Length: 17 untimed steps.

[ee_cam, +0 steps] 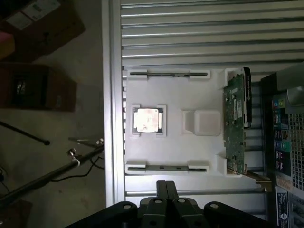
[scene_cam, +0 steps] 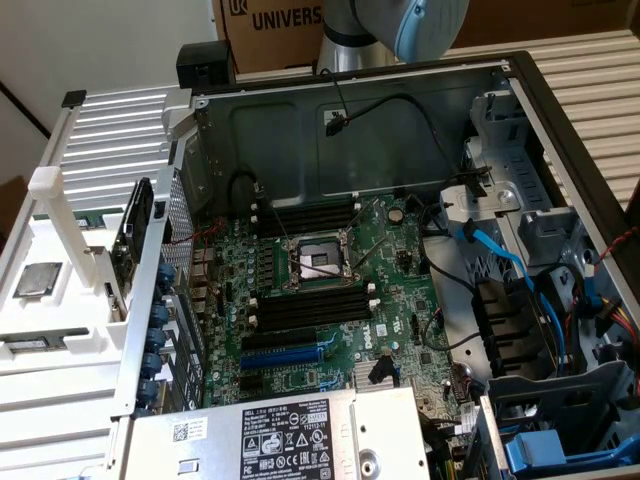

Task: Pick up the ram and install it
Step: 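Pick up the ram and move it above insertion slot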

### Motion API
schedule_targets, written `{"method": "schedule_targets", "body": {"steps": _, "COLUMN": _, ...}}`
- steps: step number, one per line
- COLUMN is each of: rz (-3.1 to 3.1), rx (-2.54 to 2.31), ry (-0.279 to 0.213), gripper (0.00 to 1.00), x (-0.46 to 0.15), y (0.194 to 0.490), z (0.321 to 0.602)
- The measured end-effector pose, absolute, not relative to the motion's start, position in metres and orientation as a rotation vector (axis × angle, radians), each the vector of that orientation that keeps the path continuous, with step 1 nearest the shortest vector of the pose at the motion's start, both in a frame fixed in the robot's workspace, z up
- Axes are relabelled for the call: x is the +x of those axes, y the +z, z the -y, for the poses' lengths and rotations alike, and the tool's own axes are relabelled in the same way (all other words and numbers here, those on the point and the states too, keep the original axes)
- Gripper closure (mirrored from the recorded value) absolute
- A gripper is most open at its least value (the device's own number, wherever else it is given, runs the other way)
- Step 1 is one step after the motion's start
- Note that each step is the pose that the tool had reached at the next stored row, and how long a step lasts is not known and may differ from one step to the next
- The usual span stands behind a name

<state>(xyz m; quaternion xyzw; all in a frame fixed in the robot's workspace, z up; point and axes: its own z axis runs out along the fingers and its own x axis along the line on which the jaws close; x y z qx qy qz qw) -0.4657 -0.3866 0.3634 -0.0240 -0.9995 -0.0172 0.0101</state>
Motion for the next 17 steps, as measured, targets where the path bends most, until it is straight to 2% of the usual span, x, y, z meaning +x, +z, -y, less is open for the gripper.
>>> {"method": "schedule_targets", "body": {"steps": 17, "rz": 3.12, "rx": -0.01, "ry": -0.053, "gripper": 0.9, "x": -0.466, "y": 0.328, "z": 0.386}}
